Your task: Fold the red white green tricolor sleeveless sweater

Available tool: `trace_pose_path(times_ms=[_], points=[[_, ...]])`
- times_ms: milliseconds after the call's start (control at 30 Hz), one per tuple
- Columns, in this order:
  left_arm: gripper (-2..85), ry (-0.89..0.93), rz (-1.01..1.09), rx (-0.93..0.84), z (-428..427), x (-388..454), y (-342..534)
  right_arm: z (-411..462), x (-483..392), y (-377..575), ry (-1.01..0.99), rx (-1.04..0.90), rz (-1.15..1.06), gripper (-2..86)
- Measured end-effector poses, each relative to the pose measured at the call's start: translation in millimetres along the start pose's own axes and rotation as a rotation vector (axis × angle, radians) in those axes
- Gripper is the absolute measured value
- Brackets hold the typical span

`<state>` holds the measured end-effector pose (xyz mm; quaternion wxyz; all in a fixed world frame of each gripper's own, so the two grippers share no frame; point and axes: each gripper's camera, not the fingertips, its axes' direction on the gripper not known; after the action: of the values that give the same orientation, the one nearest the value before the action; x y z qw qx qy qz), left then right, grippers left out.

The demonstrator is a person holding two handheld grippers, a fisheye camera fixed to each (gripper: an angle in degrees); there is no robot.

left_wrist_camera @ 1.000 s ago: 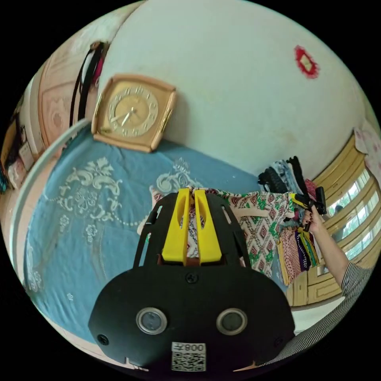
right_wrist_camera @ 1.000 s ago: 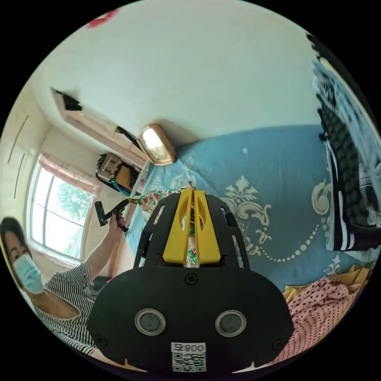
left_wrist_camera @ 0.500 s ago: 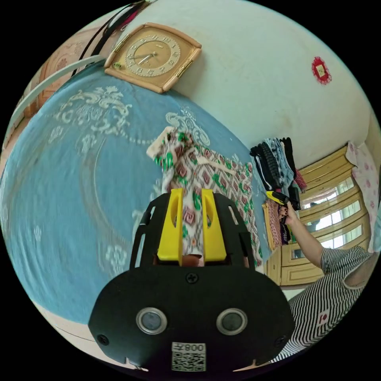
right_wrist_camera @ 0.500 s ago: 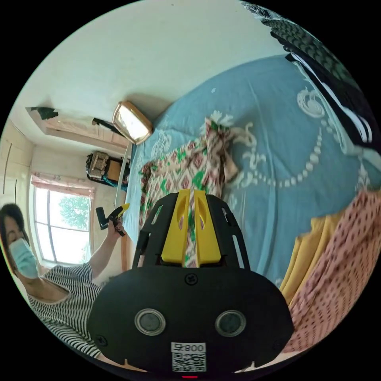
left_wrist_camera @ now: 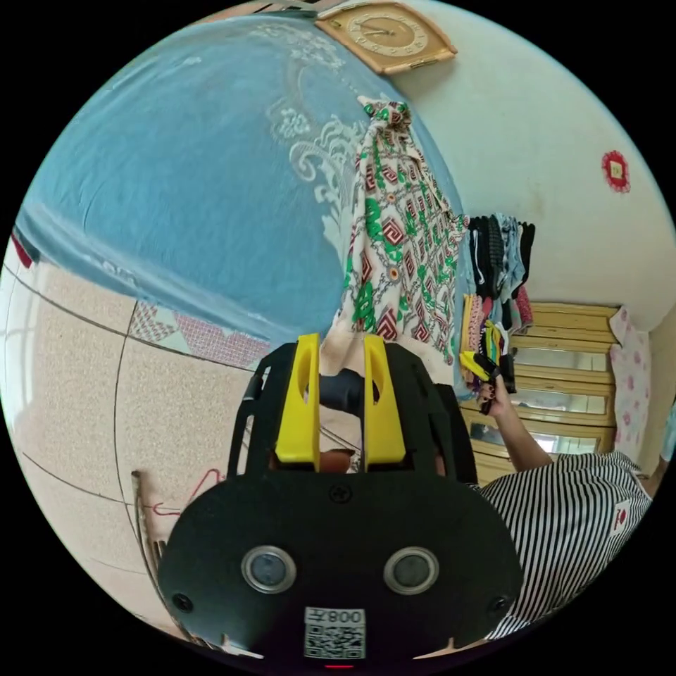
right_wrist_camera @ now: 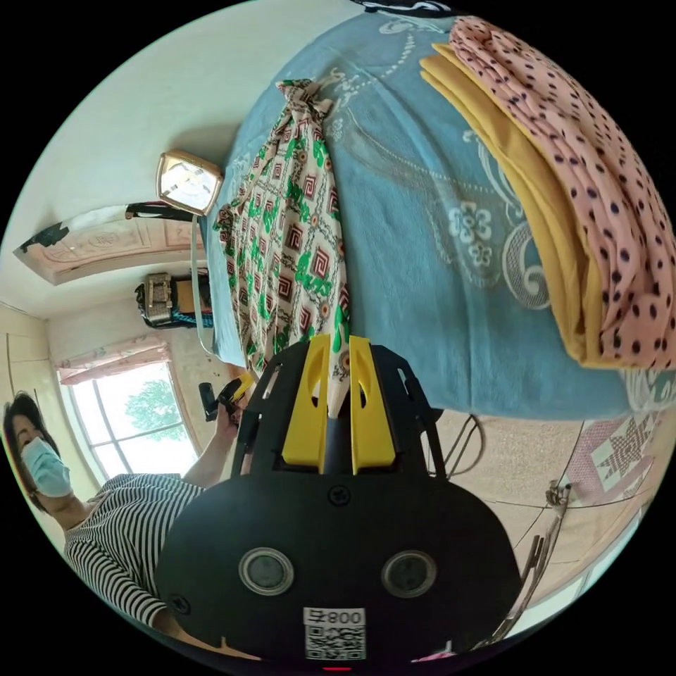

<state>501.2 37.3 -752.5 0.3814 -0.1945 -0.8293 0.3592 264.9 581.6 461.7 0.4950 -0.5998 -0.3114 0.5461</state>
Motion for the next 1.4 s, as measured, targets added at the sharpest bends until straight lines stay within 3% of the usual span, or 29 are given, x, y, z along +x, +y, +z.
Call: trace_pose_path(times_ms=[600,1100,1400], points=[[2.3,0.118,-0.015,-0.073,84.0,-35.0,30.5,81.0,-20.2,108.0,-0.005,0.006,0.094,6.6],[1.6,0.448,-0.025,0.114,32.2,-54.2,88.9,69.6,-8.8,160.5,-0.138,0.059,0.158,1.4],[1.5,0.481,-0.020,0.118,3.9,-56.3,123.7,8.3,2.9,203.9,-0.213,0.174,0.100,1.0]])
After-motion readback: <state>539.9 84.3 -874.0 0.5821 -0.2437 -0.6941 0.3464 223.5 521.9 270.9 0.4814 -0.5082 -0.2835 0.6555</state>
